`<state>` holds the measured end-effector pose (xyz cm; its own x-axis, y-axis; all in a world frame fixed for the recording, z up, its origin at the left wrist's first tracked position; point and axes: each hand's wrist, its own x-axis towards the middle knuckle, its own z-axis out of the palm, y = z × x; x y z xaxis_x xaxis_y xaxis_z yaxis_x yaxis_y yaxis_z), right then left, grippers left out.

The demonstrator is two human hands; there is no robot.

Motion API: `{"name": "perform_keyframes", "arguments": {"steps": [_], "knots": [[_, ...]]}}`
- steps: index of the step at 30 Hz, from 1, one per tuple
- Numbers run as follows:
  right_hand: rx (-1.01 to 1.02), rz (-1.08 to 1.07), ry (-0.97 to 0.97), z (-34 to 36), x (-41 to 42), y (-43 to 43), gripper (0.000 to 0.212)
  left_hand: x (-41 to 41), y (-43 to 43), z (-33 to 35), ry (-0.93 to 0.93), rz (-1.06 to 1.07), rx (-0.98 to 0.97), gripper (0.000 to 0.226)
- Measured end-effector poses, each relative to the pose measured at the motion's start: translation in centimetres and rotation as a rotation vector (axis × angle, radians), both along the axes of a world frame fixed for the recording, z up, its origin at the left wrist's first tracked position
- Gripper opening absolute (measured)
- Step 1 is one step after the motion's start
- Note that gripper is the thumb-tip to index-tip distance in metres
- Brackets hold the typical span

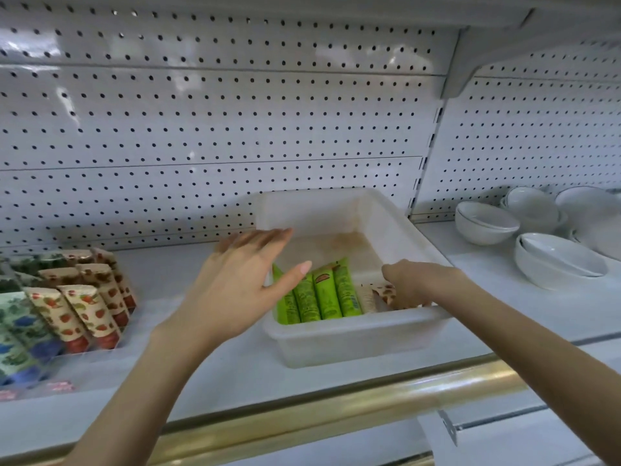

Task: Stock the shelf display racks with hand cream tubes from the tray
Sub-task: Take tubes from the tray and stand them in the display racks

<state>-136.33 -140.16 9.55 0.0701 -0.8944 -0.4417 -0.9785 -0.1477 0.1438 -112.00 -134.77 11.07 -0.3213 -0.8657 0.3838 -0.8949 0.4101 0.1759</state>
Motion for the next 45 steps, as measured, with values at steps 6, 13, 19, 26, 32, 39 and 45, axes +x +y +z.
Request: {"name": "perform_keyframes", "arguments": {"steps": [6,13,19,26,32,39,45], "knots": [[-0.02,-0.068,-0.278,-0.4,-0.6,-0.8,0.028,0.4,-0.1,-0.4,0.076,-0.046,0.047,0.08],[-0.297,-0.171,-1.268,2.8,1.1,-0.4,0.021,0.2,-0.4,-0.6,0.369,-0.154,0.127,0.057],[-0.325,-0.043,-1.672,5.6,4.4,2.5,0.017,-1.6,-0.5,0.1,0.737,-0.244,0.195,0.031],[-0.301,0.035,-1.745,6.0,5.4,4.0,0.036,-1.9,0.2,1.0,0.876,-0.291,0.211,0.024],[-0.181,-0.097,-1.697,5.3,3.3,1.9,0.048,-1.2,-0.1,0.2,0.819,-0.242,0.246,0.019],[0.114,-0.261,-0.908,0.9,-0.3,-0.9,0.042,0.2,-0.4,0.3,0.853,-0.219,0.244,0.025],[0.21,-0.226,-0.499,-1.1,0.1,-1.9,0.069,0.4,-0.6,-0.1,0.854,-0.2,0.251,0.021]]}}
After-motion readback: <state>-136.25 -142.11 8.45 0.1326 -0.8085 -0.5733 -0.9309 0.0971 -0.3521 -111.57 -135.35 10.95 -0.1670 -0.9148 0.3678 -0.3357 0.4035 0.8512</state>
